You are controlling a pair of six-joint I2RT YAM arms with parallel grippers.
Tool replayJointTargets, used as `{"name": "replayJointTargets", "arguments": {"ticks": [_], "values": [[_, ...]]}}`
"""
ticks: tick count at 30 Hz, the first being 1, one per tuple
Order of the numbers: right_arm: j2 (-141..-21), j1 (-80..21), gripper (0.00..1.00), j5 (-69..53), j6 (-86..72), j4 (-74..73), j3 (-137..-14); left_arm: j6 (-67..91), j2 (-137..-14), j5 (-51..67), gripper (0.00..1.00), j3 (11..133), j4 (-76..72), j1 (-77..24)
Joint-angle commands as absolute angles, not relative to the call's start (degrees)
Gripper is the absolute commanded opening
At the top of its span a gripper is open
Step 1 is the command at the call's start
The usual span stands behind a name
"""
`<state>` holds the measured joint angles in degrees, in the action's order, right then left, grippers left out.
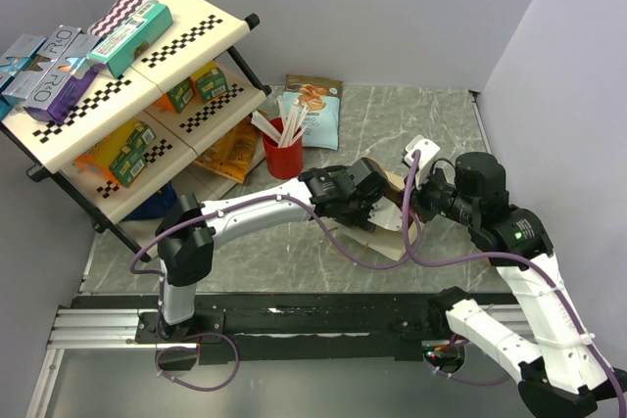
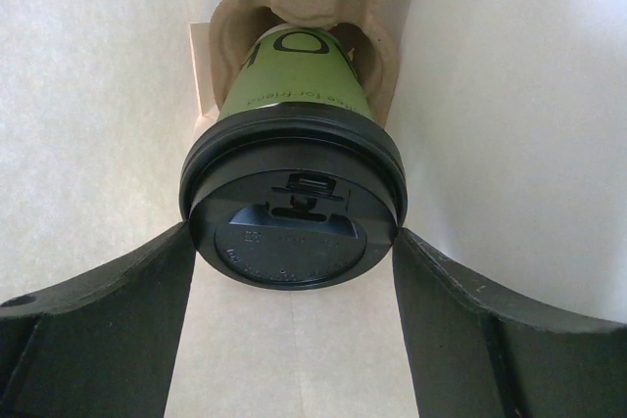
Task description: Pack the takeout coffee
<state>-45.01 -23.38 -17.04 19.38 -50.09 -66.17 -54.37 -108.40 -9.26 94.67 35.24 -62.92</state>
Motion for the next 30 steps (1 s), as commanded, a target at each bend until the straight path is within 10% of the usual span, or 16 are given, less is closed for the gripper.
{"name": "replayJointTargets", "arguments": {"ticks": [1, 6, 11, 20, 30], "values": [[-42.5, -23.8, 0.0, -24.2, 18.2, -45.7, -67.1, -53.6, -109.1, -10.2, 0.06, 97.0, 35.2, -62.4], [-43.3, -23.8, 0.0, -26.0, 18.3, -46.1, -68.2, -52.8, -108.5, -10.4, 0.39, 96.8, 35.2, -62.4], [-43.7, -23.8, 0.0, -27.3, 18.7, -46.7, -69.0, -52.9, -108.0, -10.4, 0.46, 95.7, 35.1, -62.4], [-42.1, -23.7, 0.0, -27.1, 19.2, -47.5, -68.6, -50.5, -107.8, -8.2, 0.04, 95.1, 34.6, -61.0], [-41.2, -23.7, 0.0, -25.5, 20.5, -48.1, -67.6, -48.3, -105.0, -6.2, 0.08, 90.4, 30.9, -58.6]]}}
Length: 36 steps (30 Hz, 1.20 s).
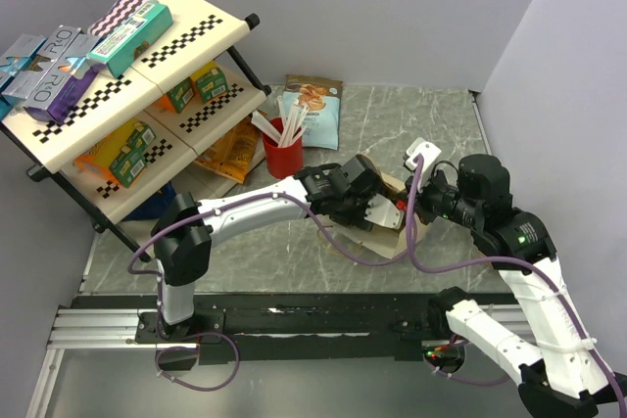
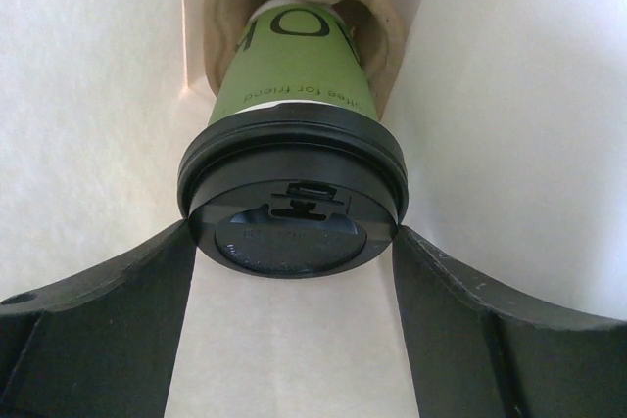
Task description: Pack the takeout coffee
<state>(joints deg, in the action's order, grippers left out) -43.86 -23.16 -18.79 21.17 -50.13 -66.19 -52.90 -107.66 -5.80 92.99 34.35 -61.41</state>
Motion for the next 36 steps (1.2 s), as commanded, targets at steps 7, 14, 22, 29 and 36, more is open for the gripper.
{"name": "replayJointTargets", "arguments": {"ticks": [7, 14, 22, 29, 36], "values": [[-40.3, -23.7, 0.0, -25.4, 21.0, -47.6, -66.2, -48.2, -106.5, -5.6, 0.09, 92.6, 32.7, -58.7], [-39.6, -23.7, 0.0, -25.6, 22.1, -48.3, -64.9, -49.7, -107.6, -3.8, 0.09, 94.8, 32.1, -59.8], [-39.3, -23.8, 0.0, -25.4, 23.5, -50.4, -64.9, -51.9, -107.5, -6.2, 0.15, 97.6, 31.7, -61.3], [-41.8, -23.7, 0.0, -24.3, 24.3, -50.7, -66.3, -54.8, -107.3, -6.3, 0.37, 94.8, 28.2, -62.5], [-42.6, -23.6, 0.0, -22.9, 23.7, -50.9, -66.5, -55.2, -109.1, -6.4, 0.58, 95.3, 28.7, -62.8]]}}
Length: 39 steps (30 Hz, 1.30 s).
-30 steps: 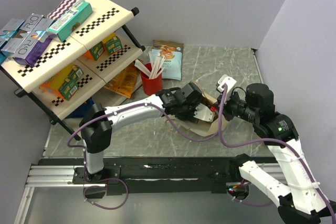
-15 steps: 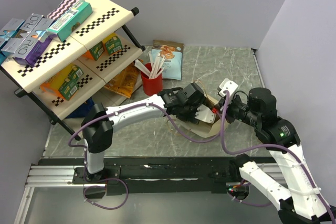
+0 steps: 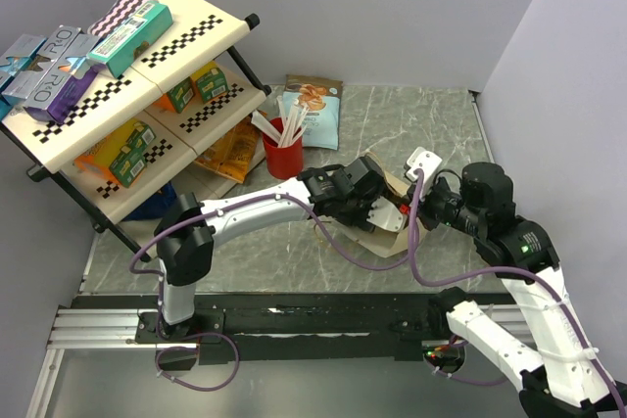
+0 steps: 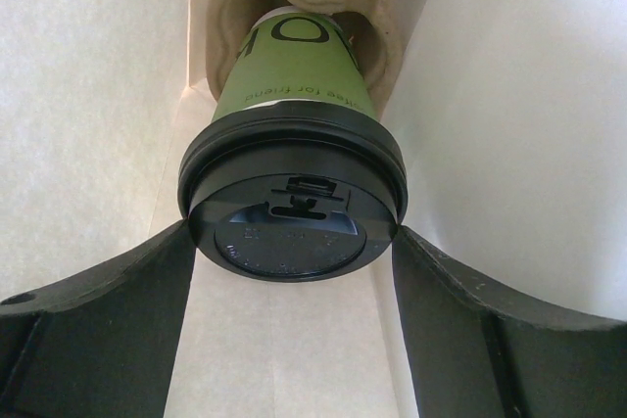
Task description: Pack the takeout coffee
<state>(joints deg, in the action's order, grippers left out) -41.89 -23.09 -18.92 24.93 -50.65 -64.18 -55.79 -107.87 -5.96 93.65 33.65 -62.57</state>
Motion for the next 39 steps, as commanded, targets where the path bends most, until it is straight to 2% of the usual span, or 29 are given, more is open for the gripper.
{"name": "replayJointTargets", "arguments": {"ticks": [1, 3, 4, 9, 10, 12, 13, 14, 15, 39], "values": [[-42.8, -23.6, 0.0, -22.7, 23.9, -51.0, -66.7, -55.1, -109.2, -6.6, 0.6, 95.4, 28.4, -62.8], [-42.9, -23.6, 0.0, -21.1, 24.2, -50.7, -67.1, -54.7, -109.1, -6.7, 0.64, 95.4, 28.0, -62.8], [-43.1, -23.6, 0.0, -20.2, 24.6, -50.5, -67.1, -54.4, -109.0, -6.7, 0.7, 95.6, 28.0, -62.8], [-43.5, -23.6, 0.0, -15.3, 27.9, -48.7, -68.1, -52.9, -107.6, -4.9, 0.73, 95.9, 28.4, -62.8], [-43.7, -23.6, 0.0, -14.9, 28.3, -48.4, -68.6, -52.5, -107.4, -4.1, 0.8, 95.8, 28.3, -62.8], [-44.4, -23.6, 0.0, -13.5, 28.8, -47.9, -69.0, -51.6, -107.3, -3.2, 0.81, 96.0, 28.9, -62.8], [-44.5, -23.5, 0.0, -12.7, 28.9, -47.6, -69.3, -51.6, -107.4, -2.9, 0.89, 96.0, 29.0, -62.8], [-44.6, -23.6, 0.0, -12.1, 29.1, -47.2, -69.3, -51.4, -107.4, -2.8, 0.9, 96.0, 29.1, -62.8], [-44.6, -23.6, 0.0, -10.5, 29.6, -46.6, -69.2, -51.3, -107.4, -2.8, 0.99, 96.0, 29.0, -62.8], [-45.4, -23.6, 0.0, -8.6, 30.8, -44.5, -68.6, -50.1, -105.3, 1.7, 0.99, 96.6, 28.0, -62.1]]}}
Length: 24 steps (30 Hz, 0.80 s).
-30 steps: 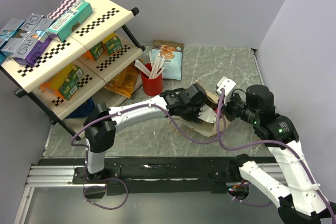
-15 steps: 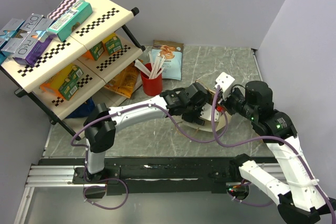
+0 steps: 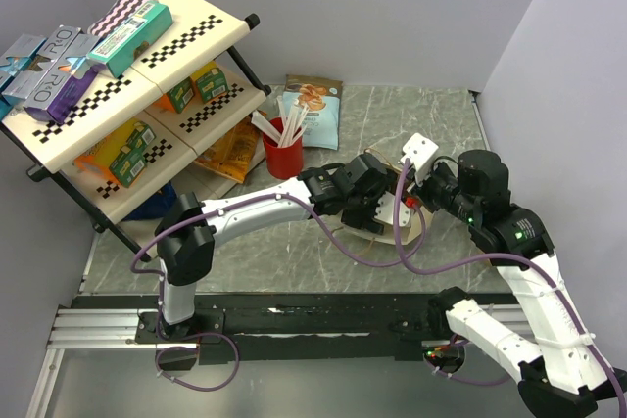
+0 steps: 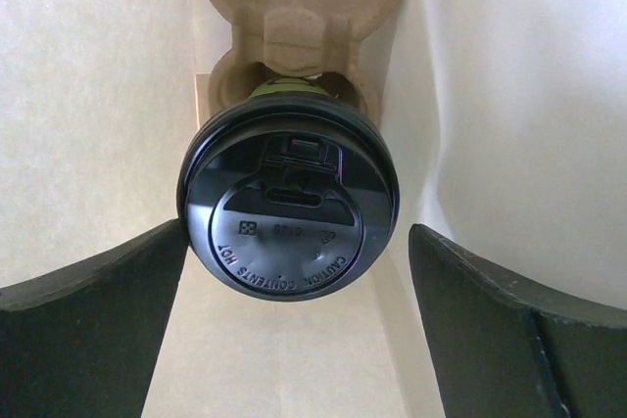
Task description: Pack the takeout coffee
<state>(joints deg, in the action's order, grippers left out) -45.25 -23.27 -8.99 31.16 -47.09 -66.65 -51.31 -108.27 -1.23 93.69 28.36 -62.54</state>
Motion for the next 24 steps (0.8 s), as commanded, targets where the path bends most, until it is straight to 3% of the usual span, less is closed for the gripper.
{"name": "replayJointTargets", "arguments": {"ticks": [1, 15, 24], "values": [[-45.5, -23.6, 0.0, -9.0, 30.8, -44.6, -68.6, -49.4, -105.0, 3.7, 0.99, 97.4, 28.5, -62.1], [-47.7, -22.5, 0.0, -1.0, 30.9, -42.3, -69.4, -47.6, -103.3, 8.1, 0.99, 97.6, 30.0, -61.2], [-48.6, -20.4, 0.0, -2.4, 30.6, -42.0, -68.6, -46.6, -102.7, 8.6, 0.99, 99.1, 29.2, -61.1]]}}
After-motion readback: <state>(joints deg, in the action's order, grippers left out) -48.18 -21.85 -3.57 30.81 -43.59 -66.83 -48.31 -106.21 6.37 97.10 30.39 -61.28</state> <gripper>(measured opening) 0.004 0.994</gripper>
